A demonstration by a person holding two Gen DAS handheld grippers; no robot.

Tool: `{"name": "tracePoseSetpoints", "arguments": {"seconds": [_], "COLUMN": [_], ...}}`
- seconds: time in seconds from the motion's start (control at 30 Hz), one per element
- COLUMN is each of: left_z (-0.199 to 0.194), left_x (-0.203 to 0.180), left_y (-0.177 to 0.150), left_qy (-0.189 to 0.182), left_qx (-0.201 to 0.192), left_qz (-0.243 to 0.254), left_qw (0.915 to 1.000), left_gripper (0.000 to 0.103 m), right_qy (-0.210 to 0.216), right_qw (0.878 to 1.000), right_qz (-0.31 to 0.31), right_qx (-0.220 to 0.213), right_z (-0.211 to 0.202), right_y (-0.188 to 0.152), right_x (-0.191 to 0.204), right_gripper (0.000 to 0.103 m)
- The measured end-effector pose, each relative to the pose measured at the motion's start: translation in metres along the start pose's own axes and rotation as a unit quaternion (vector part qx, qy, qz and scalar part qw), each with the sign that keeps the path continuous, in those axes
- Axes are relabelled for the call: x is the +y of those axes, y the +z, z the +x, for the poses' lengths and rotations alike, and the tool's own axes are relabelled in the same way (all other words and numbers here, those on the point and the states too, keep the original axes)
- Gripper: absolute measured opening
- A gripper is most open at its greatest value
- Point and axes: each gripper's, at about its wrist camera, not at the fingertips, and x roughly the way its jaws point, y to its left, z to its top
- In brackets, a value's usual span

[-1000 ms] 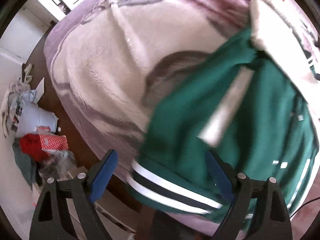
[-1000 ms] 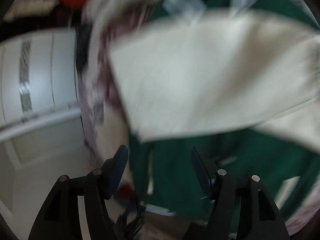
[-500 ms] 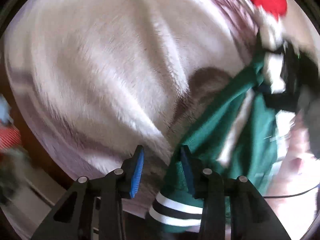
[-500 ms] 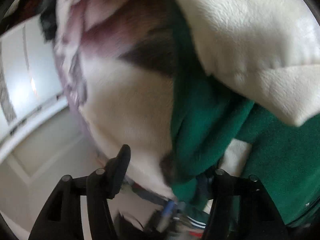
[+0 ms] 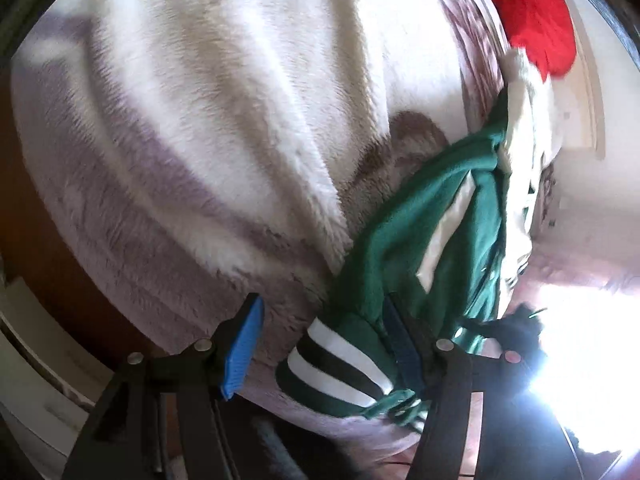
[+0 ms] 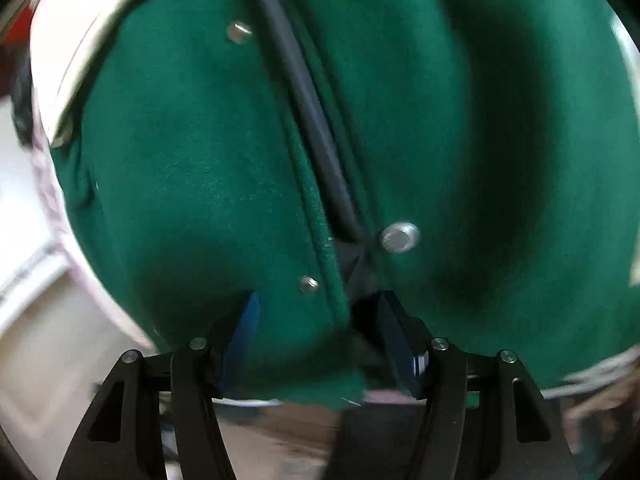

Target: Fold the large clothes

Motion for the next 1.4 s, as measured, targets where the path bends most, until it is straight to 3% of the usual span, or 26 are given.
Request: {"name": "tracePoseSetpoints", "arguments": {"seconds": [0.03, 0.07, 0.1, 0.23, 0.33, 0.4, 0.43, 0.47, 0.5, 0.53, 0.57, 0.63, 0.67, 0.73, 0.77, 0.83, 0.9, 0.97, 1.0, 1.03, 1.07, 1.1, 1.13, 1.2, 1.27, 1.4], "left_z": [-0.004, -0.004, -0.005, 0.012, 0.036, 0.051, 0.049, 0.044, 0.033, 0.02, 0.008, -0.012, -0.012, 0.0, 0.005, 0.007, -0.007, -0.024, -0.031, -0.037, -0.038, -0.038, -0.037, -0.032, -0.026, -0.011], "left_x": [0.006, 0.01, 0.014, 0.023, 0.04, 0.054, 0.058, 0.059, 0.056, 0.053, 0.048, 0.037, 0.034, 0.038, 0.043, 0.048, 0.039, 0.016, 0.001, -0.021, -0.037, -0.058, -0.078, -0.108, -0.13, -0.155], "left_y": [-0.003, -0.005, -0.008, -0.021, -0.036, -0.047, -0.052, -0.054, -0.054, -0.052, -0.051, -0.043, -0.04, -0.037, -0.037, -0.036, -0.032, -0.024, -0.019, -0.011, -0.006, 0.002, 0.011, 0.025, 0.039, 0.056], "left_qy": [-0.011, -0.019, -0.026, -0.064, -0.157, -0.209, -0.223, -0.223, -0.197, -0.179, -0.172, -0.161, -0.153, -0.123, -0.117, -0.109, -0.092, -0.045, -0.022, 0.014, 0.037, 0.064, 0.084, 0.111, 0.126, 0.148], "left_qx": [0.0, 0.002, 0.007, 0.03, 0.048, 0.041, 0.017, -0.005, -0.034, -0.06, -0.085, -0.113, -0.108, -0.079, -0.065, -0.033, -0.021, -0.018, -0.013, -0.004, 0.0, -0.004, -0.017, -0.035, -0.056, -0.082], "left_qz": [-0.02, -0.032, -0.045, -0.106, -0.217, -0.298, -0.321, -0.329, -0.325, -0.312, -0.298, -0.258, -0.244, -0.233, -0.238, -0.244, -0.216, -0.16, -0.124, -0.067, -0.027, 0.023, 0.064, 0.112, 0.132, 0.162], "left_qw": [0.9997, 0.9993, 0.9986, 0.9919, 0.9622, 0.9306, 0.9201, 0.9175, 0.9243, 0.9312, 0.9352, 0.9459, 0.9515, 0.9615, 0.962, 0.9629, 0.9718, 0.986, 0.9919, 0.9976, 0.999, 0.9977, 0.9943, 0.9869, 0.9815, 0.9721], "left_gripper": [0.059, 0.059, 0.059, 0.059, 0.059, 0.058, 0.055, 0.043, 0.014, 0.004, 0.002, 0.002, 0.002, 0.002, 0.002, 0.006, 0.006, 0.008, 0.014, 0.027, 0.037, 0.061, 0.065, 0.065, 0.065, 0.065], "right_qy": [0.021, 0.026, 0.022, 0.017, 0.007, 0.004, 0.004, 0.003, 0.002, 0.0, -0.001, -0.01, -0.017, -0.044, -0.064, -0.093, -0.108, -0.083, -0.064, -0.051, -0.037, -0.024, -0.006, 0.03, 0.053, 0.041], "right_qw": [1.0, 0.999, 0.999, 0.997, 0.996, 0.996, 0.996, 0.996, 0.996, 0.995, 0.994, 0.993, 0.992, 0.989, 0.988, 0.989, 0.988, 0.993, 0.995, 0.996, 0.997, 0.997, 0.996, 0.994, 0.99, 0.978], "right_qz": [0.009, 0.011, 0.009, -0.01, -0.035, -0.041, -0.042, -0.044, -0.051, -0.059, -0.064, -0.077, -0.081, -0.09, -0.094, -0.082, -0.097, -0.079, -0.07, -0.067, -0.07, -0.075, -0.085, -0.096, -0.113, -0.162], "right_qx": [-0.005, -0.017, -0.029, -0.077, -0.08, -0.077, -0.077, -0.076, -0.079, -0.083, -0.086, -0.094, -0.099, -0.106, -0.102, -0.086, -0.051, -0.018, -0.002, 0.005, 0.002, -0.006, -0.018, -0.035, -0.066, -0.126], "right_z": [0.005, 0.005, 0.002, -0.029, -0.037, -0.03, -0.03, -0.029, -0.031, -0.035, -0.033, -0.044, -0.046, -0.043, -0.037, -0.024, -0.011, -0.018, -0.026, -0.036, -0.053, -0.069, -0.089, -0.12, -0.148, -0.169], "right_y": [-0.001, -0.003, -0.007, -0.023, -0.029, -0.029, -0.03, -0.031, -0.032, -0.032, -0.032, -0.036, -0.038, -0.038, -0.036, -0.025, -0.017, -0.009, -0.006, -0.002, 0.004, 0.01, 0.021, 0.047, 0.084, 0.159], "right_x": [-0.004, -0.006, -0.007, -0.009, -0.013, -0.004, -0.003, 0.002, 0.005, 0.009, 0.018, 0.032, 0.038, 0.046, 0.046, 0.037, 0.044, 0.047, 0.049, 0.054, 0.062, 0.071, 0.087, 0.119, 0.159, 0.248], "right_gripper": [0.046, 0.013, 0.007, 0.006, 0.006, 0.006, 0.006, 0.006, 0.006, 0.006, 0.006, 0.006, 0.005, 0.005, 0.005, 0.006, 0.006, 0.02, 0.035, 0.042, 0.047, 0.048, 0.048, 0.058, 0.059, 0.059]}}
